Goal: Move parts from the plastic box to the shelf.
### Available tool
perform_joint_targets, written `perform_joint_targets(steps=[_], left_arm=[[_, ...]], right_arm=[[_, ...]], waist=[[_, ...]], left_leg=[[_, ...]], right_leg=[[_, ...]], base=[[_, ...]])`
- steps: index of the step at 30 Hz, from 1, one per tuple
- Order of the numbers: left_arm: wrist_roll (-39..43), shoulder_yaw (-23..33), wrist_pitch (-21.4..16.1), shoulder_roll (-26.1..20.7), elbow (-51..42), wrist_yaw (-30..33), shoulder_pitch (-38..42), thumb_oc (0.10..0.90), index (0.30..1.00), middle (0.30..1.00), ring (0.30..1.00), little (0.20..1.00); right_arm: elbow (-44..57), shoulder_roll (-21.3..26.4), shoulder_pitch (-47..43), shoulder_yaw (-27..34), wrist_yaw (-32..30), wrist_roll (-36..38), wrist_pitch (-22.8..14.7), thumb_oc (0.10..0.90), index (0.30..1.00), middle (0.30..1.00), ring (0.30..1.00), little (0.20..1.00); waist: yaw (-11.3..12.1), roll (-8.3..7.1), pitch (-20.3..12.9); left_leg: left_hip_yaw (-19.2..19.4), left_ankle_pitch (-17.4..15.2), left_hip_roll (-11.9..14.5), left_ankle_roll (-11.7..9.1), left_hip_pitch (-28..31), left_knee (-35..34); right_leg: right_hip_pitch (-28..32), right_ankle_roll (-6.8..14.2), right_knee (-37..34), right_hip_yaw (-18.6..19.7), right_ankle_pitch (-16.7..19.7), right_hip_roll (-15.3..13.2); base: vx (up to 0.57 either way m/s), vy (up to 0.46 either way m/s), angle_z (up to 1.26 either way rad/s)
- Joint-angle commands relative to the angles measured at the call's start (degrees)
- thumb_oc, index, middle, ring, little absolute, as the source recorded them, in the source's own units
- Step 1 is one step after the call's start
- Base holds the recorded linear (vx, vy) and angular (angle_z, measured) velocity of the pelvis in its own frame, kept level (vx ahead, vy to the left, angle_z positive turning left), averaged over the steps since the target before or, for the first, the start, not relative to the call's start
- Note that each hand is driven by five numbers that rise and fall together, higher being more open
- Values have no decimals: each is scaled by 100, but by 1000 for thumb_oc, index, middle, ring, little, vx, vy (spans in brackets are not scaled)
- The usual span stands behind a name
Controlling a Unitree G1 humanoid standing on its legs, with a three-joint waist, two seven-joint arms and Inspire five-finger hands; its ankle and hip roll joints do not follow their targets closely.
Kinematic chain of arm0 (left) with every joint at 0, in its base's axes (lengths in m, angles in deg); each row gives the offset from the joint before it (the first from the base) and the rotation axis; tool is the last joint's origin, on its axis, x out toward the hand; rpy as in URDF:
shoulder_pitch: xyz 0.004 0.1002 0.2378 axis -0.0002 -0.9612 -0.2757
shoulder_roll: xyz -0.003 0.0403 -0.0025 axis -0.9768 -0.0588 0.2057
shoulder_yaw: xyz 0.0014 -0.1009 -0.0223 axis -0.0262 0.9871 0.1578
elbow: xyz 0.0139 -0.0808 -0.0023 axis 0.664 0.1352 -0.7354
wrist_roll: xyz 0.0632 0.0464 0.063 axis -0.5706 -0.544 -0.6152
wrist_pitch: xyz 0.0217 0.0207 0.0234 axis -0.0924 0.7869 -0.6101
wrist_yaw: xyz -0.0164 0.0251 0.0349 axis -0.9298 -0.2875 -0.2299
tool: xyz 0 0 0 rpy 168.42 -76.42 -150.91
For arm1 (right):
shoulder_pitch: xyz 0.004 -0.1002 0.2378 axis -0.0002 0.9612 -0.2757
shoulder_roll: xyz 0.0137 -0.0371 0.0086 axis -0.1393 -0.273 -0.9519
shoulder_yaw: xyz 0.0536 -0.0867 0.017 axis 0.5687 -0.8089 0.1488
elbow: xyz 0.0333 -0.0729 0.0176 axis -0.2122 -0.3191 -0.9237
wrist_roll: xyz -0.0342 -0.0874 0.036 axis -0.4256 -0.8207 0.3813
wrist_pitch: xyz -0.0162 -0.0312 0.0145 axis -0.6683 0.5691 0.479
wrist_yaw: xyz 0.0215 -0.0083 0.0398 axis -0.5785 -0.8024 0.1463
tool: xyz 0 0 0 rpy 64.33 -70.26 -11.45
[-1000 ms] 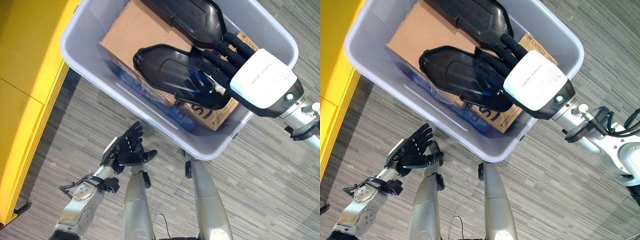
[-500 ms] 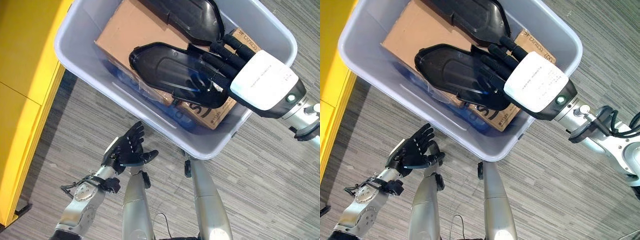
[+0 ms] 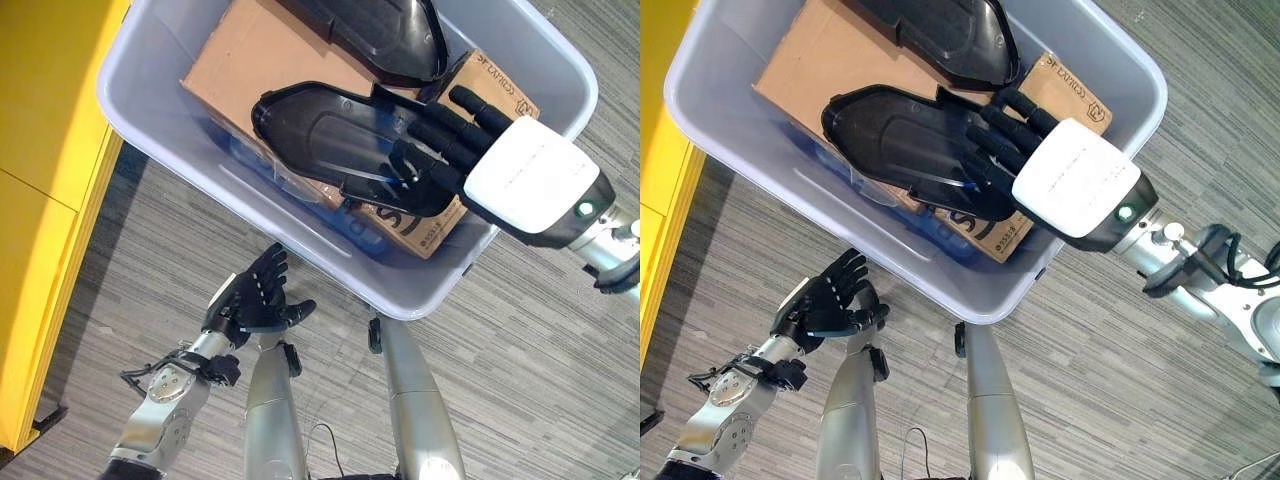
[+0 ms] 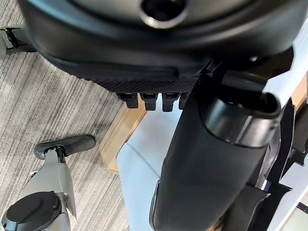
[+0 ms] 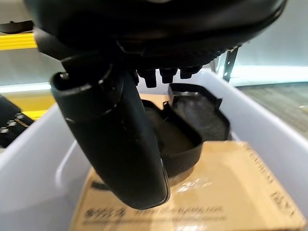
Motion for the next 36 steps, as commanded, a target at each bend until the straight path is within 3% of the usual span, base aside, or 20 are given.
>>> perform_joint_targets(steps=[1,10,17,36], left_arm=[[-164,-43,-453,71,-299,-256,-182,900,1000,1000,1000,1000],[-197,-103,-497,68,-301,-183,-118,900,1000,1000,1000,1000],[-148,-125,-487,105,-284,-250,-130,900,1000,1000,1000,1000],[-110,-134,-559,88,-287,-400,-66,900,1000,1000,1000,1000]], right_arm=[[572,83,-370,386,-620,280,-347,900,1000,1000,1000,1000],[659,20,-466,274,-886,128,-423,900,1000,1000,1000,1000],[674,-23,-506,211,-687,69,-483,900,1000,1000,1000,1000],[473,42,-1146,-380,-172,401,-55,900,1000,1000,1000,1000]], waist=[[-251,-8,-71],[-239,12,-71],[-219,37,-71],[-115,127,-71]], left_leg=[[-535,44,680,-109,173,269],[-529,31,661,-96,48,252],[-496,50,686,-101,35,229],[-611,154,651,-102,-296,290]], right_leg=[[243,385,-338,-502,-114,-540],[44,393,-246,-489,-109,-554],[29,400,-238,-513,-107,-596],[-363,364,72,-513,-184,-632]], base=[[0,0,0],[0,0,0],[0,0,0],[2,-2,1]])
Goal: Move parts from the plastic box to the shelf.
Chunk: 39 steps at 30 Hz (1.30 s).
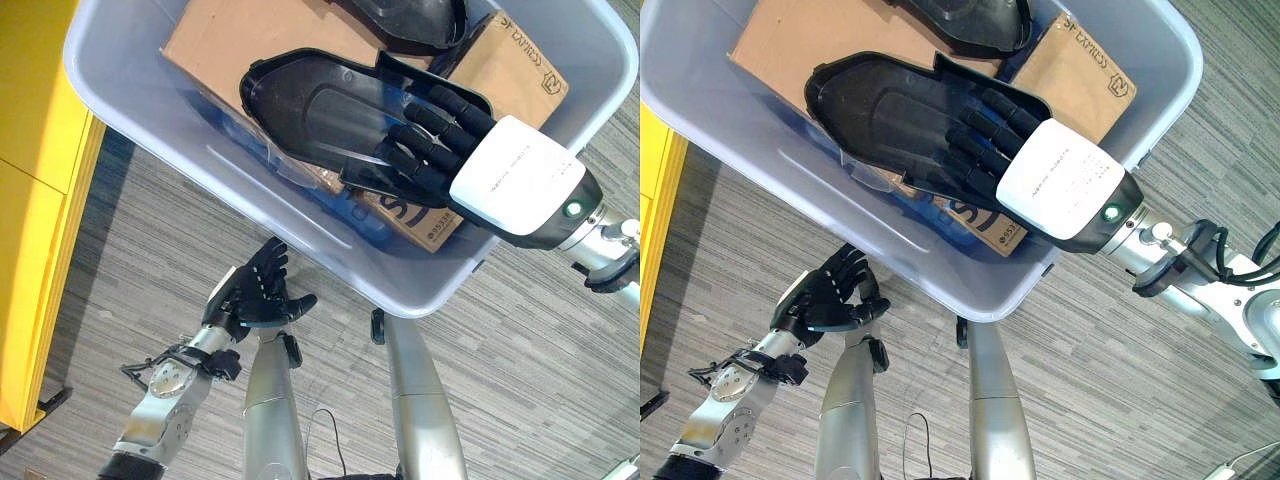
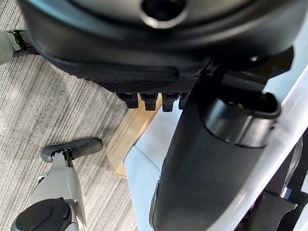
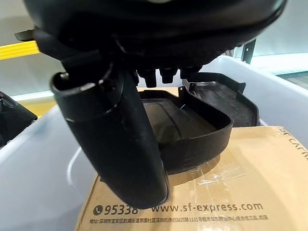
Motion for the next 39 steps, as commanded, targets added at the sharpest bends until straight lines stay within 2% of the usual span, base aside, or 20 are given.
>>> perform_joint_targets(steps=[1,8,10,16,19,23,27,30,36,39], left_arm=[[-32,-105,-389,92,-399,-419,-211,900,1000,1000,1000,1000],[-62,-164,-349,117,-483,-313,-163,900,1000,1000,1000,1000],[180,-157,-332,141,-465,-547,-155,900,1000,1000,1000,1000],[140,-210,-347,101,-465,-511,-125,900,1000,1000,1000,1000],[559,-215,-415,134,-552,-833,-71,900,1000,1000,1000,1000],[516,-250,-392,102,-796,-763,-145,900,1000,1000,1000,1000],[433,-267,-460,94,-697,-778,-84,900,1000,1000,1000,1000],[530,-291,-474,46,-744,-739,-116,900,1000,1000,1000,1000],[557,-282,-774,12,-726,-765,-84,900,1000,1000,1000,1000],[517,-242,-685,5,-811,-765,-80,900,1000,1000,1000,1000]], right_arm=[[436,153,-543,-32,-232,438,18,900,1000,1000,1000,1000],[331,54,-619,-164,-93,456,23,900,1000,1000,1000,1000],[227,88,-631,-236,-138,572,158,900,1000,1000,1000,1000],[30,92,-733,-364,-148,657,282,900,1000,1000,1000,1000],[-103,163,-862,-487,-14,845,240,900,1000,1000,1000,1000],[-41,94,-568,-357,44,777,323,900,1000,1000,1000,1000],[-173,220,-824,-528,27,885,355,900,1000,1000,1000,1000],[-211,294,-842,-513,88,852,256,900,1000,1000,1000,1000],[-243,389,-1116,-729,326,756,64,900,1000,1000,1000,1000],[-204,388,-1057,-713,328,816,144,900,1000,1000,1000,1000]], waist=[[-182,129,-70],[-165,124,-70],[-150,129,-70],[-107,114,-70],[-118,164,-70],[-103,200,-70],[-83,202,-70],[-95,255,-70],[-60,269,-70],[-71,261,-70]], left_leg=[[-612,91,685,-88,131,294],[-616,98,703,-101,55,242],[-618,112,719,-101,7,262],[-682,131,719,-107,-144,286],[-676,114,712,-96,-248,319],[-688,203,721,-105,-252,201],[-677,227,743,-108,-290,161],[-668,231,738,-113,-363,227],[-685,276,749,-125,-470,207],[-672,257,758,-128,-494,172]], right_leg=[[214,417,-250,-484,-118,-567],[148,438,-282,-497,-91,-592],[93,436,-241,-513,-101,-616],[-44,447,-178,-529,-86,-623],[-141,449,-95,-520,-119,-667],[-224,451,-28,-498,-119,-635],[-279,461,-26,-522,-112,-650],[-340,477,64,-517,-144,-694],[-492,471,132,-493,-146,-683],[-543,481,149,-491,-130,-689]], base=[[10,10,4],[0,0,0],[0,0,0],[0,-22,3],[0,0,0],[2,-3,2],[-3,10,0],[16,52,-1],[0,0,0],[0,0,0]])
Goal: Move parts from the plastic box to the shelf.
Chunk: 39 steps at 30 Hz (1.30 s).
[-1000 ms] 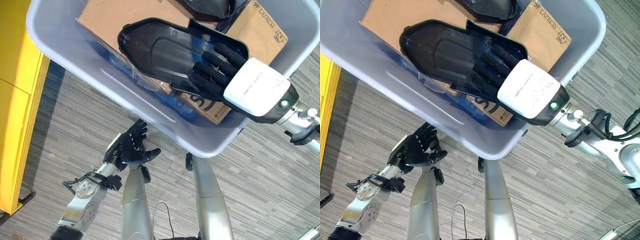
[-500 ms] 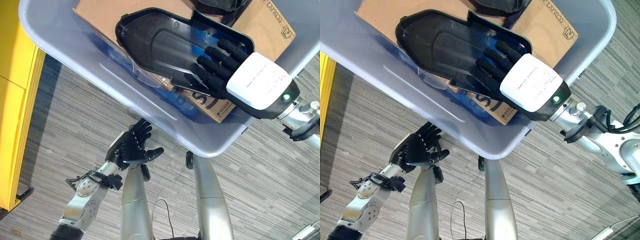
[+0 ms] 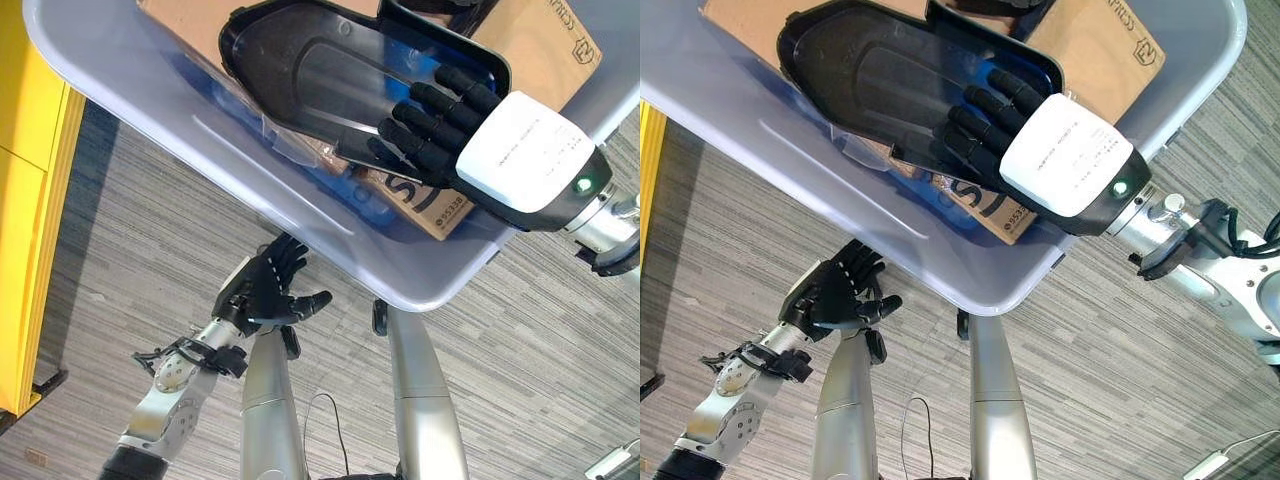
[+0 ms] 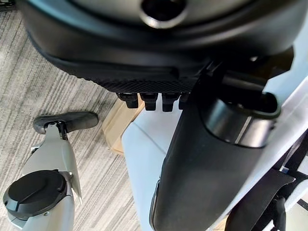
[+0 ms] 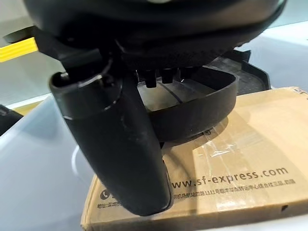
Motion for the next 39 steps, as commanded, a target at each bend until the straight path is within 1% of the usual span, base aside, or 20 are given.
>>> perform_joint_targets(steps=[1,2,6,10,12,13,15,18,22,24,26,27,28,31,32,36,39], left_arm=[[174,-25,-304,-18,-624,-292,-275,900,1000,1000,1000,1000],[199,-30,-294,-32,-602,-341,-273,900,1000,1000,1000,1000],[165,-65,-228,-43,-621,-332,-268,900,1000,1000,1000,1000],[381,-67,-306,-32,-635,-520,-249,900,1000,1000,1000,1000],[343,-86,-259,-52,-677,-449,-245,900,1000,1000,1000,1000],[232,-94,-242,-82,-670,-474,-265,900,1000,1000,1000,1000],[174,-74,-220,-79,-661,-510,-264,900,1000,1000,1000,1000],[298,-75,-287,-98,-688,-459,-250,900,1000,1000,1000,1000],[355,-78,-329,-72,-679,-496,-213,900,1000,1000,1000,1000],[365,-79,-274,-55,-696,-469,-204,900,1000,1000,1000,1000],[352,-95,-325,-89,-695,-601,-244,900,1000,1000,1000,1000],[340,-96,-315,-74,-702,-589,-231,900,1000,1000,1000,1000],[342,-108,-307,-73,-715,-590,-224,900,1000,1000,1000,1000],[302,-128,-271,-92,-725,-600,-215,900,1000,1000,1000,1000],[308,-127,-259,-95,-727,-602,-212,900,1000,1000,1000,1000],[257,-124,-180,-114,-758,-631,-205,900,1000,1000,1000,1000],[277,-135,-237,-146,-737,-674,-205,900,1000,1000,1000,1000]], right_arm=[[59,28,-228,-189,-125,42,197,900,1000,1000,1000,1000],[118,14,-125,-154,-203,0,256,900,1000,1000,1000,1000],[94,-11,-140,-182,-211,-12,367,900,1000,1000,1000,1000],[14,-36,-153,-224,-173,-140,406,900,1000,1000,1000,1000],[-34,-87,-135,-245,-183,-197,416,900,1000,1000,1000,1000],[-5,-105,-94,-210,-228,-175,463,900,1000,1000,1000,1000],[3,-46,-213,-324,-306,-68,568,900,1000,1000,1000,1000],[8,-24,-238,-320,-299,-61,545,900,1000,1000,1000,1000],[23,-35,-339,-376,-163,-59,392,900,1000,1000,1000,1000],[170,-15,-207,-263,-109,-50,504,900,1000,1000,1000,1000],[91,-6,-199,-270,-264,-115,747,900,1000,1000,1000,1000],[79,-10,-215,-279,-271,-137,783,900,1000,1000,1000,1000],[30,-18,-224,-294,-249,-93,768,900,1000,1000,1000,1000],[27,-20,-280,-278,-169,-14,566,900,1000,1000,1000,1000],[48,-21,-278,-270,-156,-5,558,900,1000,1000,1000,1000],[250,-16,-145,-213,-84,-33,727,900,1000,1000,1000,1000],[148,2,-188,-254,-197,-32,706,900,1000,1000,1000,1000]], waist=[[-33,228,-60],[-30,196,-60],[-32,179,-60],[-31,167,-60],[-39,166,-60],[-40,129,-60],[-31,112,-60],[-56,145,-60],[-79,151,-60],[-102,135,-60],[-91,120,-60],[-92,115,-60],[-89,116,-60],[-94,121,-60],[-98,120,-60],[-129,133,-60],[-114,155,-60]], left_leg=[[-614,175,828,-158,107,70],[-645,174,824,-155,47,100],[-679,98,808,-144,-48,208],[-685,63,816,-140,-136,251],[-704,42,809,-131,-184,295],[-735,-2,806,-135,-217,342],[-743,-25,803,-136,-218,356],[-742,-25,777,-128,-236,433],[-735,-28,768,-130,-221,453],[-743,-18,761,-133,-220,446],[-738,-20,790,-142,-208,383],[-737,-6,800,-150,-202,373],[-741,10,806,-143,-210,383],[-736,-8,814,-145,-206,382],[-733,-9,815,-147,-205,381],[-725,28,807,-148,-195,360],[-719,21,808,-143,-188,318]], right_leg=[[91,499,-25,-457,-120,-578],[30,491,22,-450,-134,-539],[-36,493,91,-440,-145,-551],[-98,505,110,-440,-142,-562],[-116,504,134,-432,-145,-565],[-102,521,112,-439,-112,-568],[-112,516,99,-435,-104,-552],[-120,509,99,-401,-112,-548],[-144,504,90,-380,-99,-527],[-154,496,88,-366,-97,-495],[-171,510,20,-384,-34,-523],[-165,509,18,-385,-39,-520],[-162,504,16,-382,-45,-517],[-166,512,39,-385,-48,-528],[-171,512,49,-385,-49,-527],[-207,500,99,-343,-72,-480],[-210,506,25,-338,-38,-497]], base=[[14,-54,2],[16,-58,3],[6,-25,3],[8,-4,3],[7,-24,0],[4,-59,1],[-2,-25,1],[10,27,0],[4,30,-5],[-3,-1,-2],[0,0,0],[0,0,0],[0,0,0],[0,0,0],[0,0,0],[0,0,0],[0,0,0]])
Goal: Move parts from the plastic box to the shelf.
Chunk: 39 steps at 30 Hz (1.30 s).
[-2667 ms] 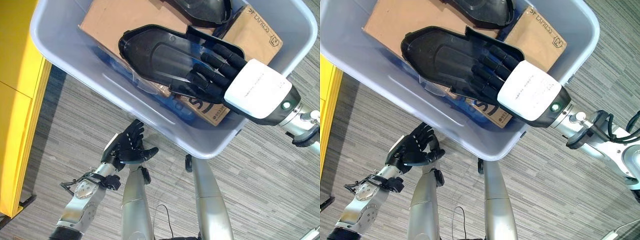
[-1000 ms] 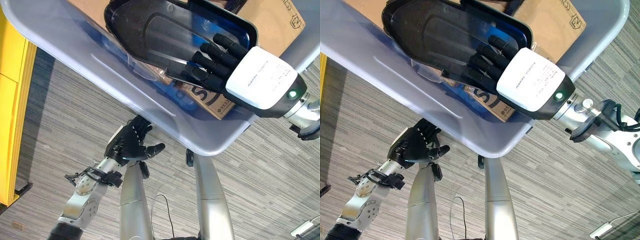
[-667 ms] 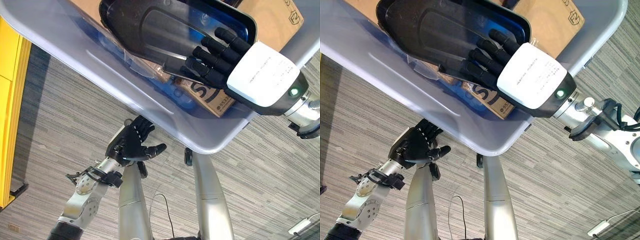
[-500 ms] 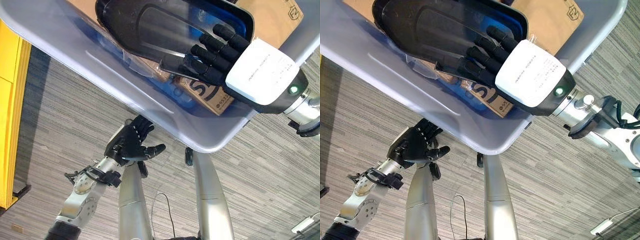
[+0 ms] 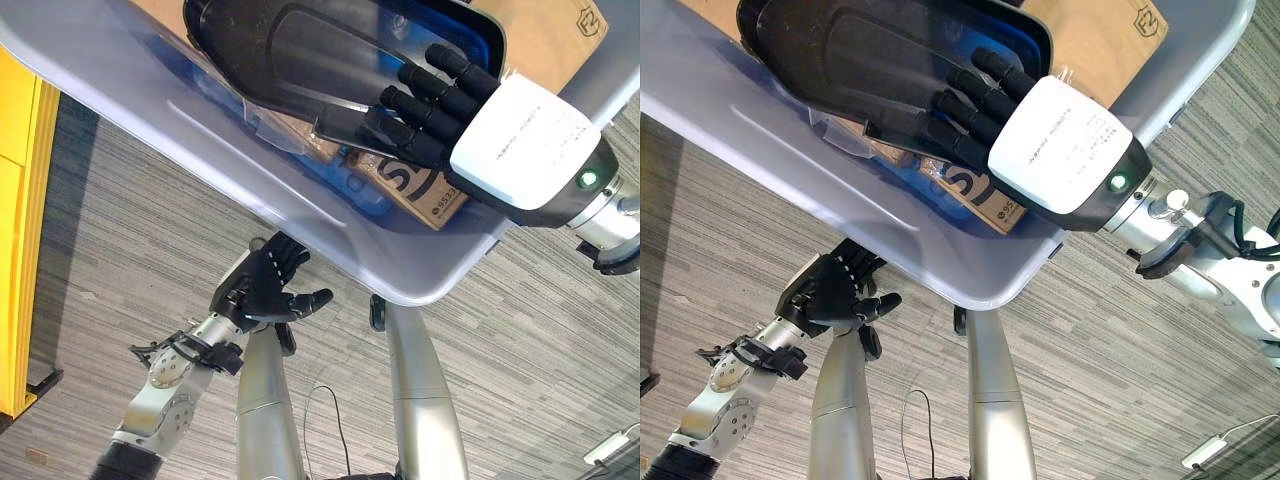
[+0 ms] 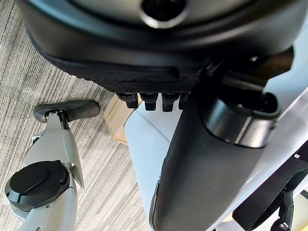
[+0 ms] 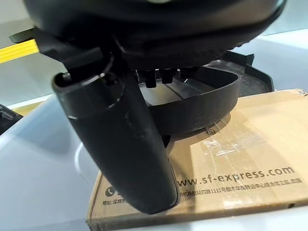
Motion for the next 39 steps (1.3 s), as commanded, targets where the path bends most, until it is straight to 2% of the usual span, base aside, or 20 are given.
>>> perform_joint_targets(steps=[1,2,3,4,12,16,20,28,37,39], left_arm=[[95,-114,-259,37,-686,-386,-282,900,1000,1000,1000,1000],[145,-121,-290,24,-676,-445,-263,900,1000,1000,1000,1000],[63,-116,-358,23,-694,-428,-239,900,1000,1000,1000,1000],[-5,-125,-332,17,-743,-371,-265,900,1000,1000,1000,1000],[-100,-132,-467,-9,-716,-338,-296,900,1000,1000,1000,1000],[-91,-132,-473,-97,-712,-422,-263,900,1000,1000,1000,1000],[-172,-213,-348,-187,-797,-783,-216,900,1000,1000,1000,1000],[-164,-439,-366,-156,-881,-591,-133,900,1000,1000,1000,1000],[-207,-427,-419,0,-973,-535,-274,900,1000,1000,1000,1000],[-226,-411,-435,45,-996,-456,-295,900,1000,1000,1000,1000]], right_arm=[[-298,-80,-373,-390,-61,-9,273,900,1000,1000,1000,1000],[-332,-68,-450,-440,42,99,150,900,1000,1000,1000,1000],[-318,-70,-523,-479,95,246,64,700,720,720,720,720],[-201,-71,-443,-393,121,372,55,400,300,300,300,300],[-193,-175,-357,-441,90,374,19,400,300,300,300,300],[-262,-137,-591,-634,322,227,-260,400,300,300,300,300],[-283,-84,-785,-848,218,374,-301,400,300,300,300,300],[-278,-335,-1049,-1183,115,443,-536,400,300,300,300,300],[251,-772,-523,-820,189,987,-1067,400,300,300,300,300],[386,-888,-389,-743,230,1149,-1067,400,300,300,300,300]], waist=[[41,171,-46],[50,178,-46],[49,192,-46],[34,203,-46],[92,261,-46],[125,302,-46],[148,349,-46],[156,472,-46],[101,521,-46],[84,515,-46]], left_leg=[[-670,12,798,-139,191,127],[-670,18,804,-142,189,125],[-659,26,811,-144,194,107],[-652,38,811,-144,210,95],[-632,92,843,-156,240,-1],[-615,134,855,-170,271,-56],[-627,109,839,-167,265,-64],[-590,86,798,-165,279,-44],[-502,68,766,-154,579,-97],[-471,46,771,-151,662,-93]], right_leg=[[114,522,-57,-257,-37,-459],[111,523,-65,-261,-36,-469],[109,526,-50,-261,-50,-477],[104,528,-2,-253,-61,-479],[112,547,41,-270,-88,-536],[155,548,7,-278,-90,-561],[119,547,54,-253,-95,-571],[149,565,34,-201,-99,-592],[502,572,-195,-151,-61,-589],[606,578,-234,-150,-63,-596]], base=[[0,0,0],[0,0,0],[0,0,0],[0,0,0],[0,0,0],[7,27,-2],[7,2,2],[15,47,3],[9,73,1],[10,82,1]])
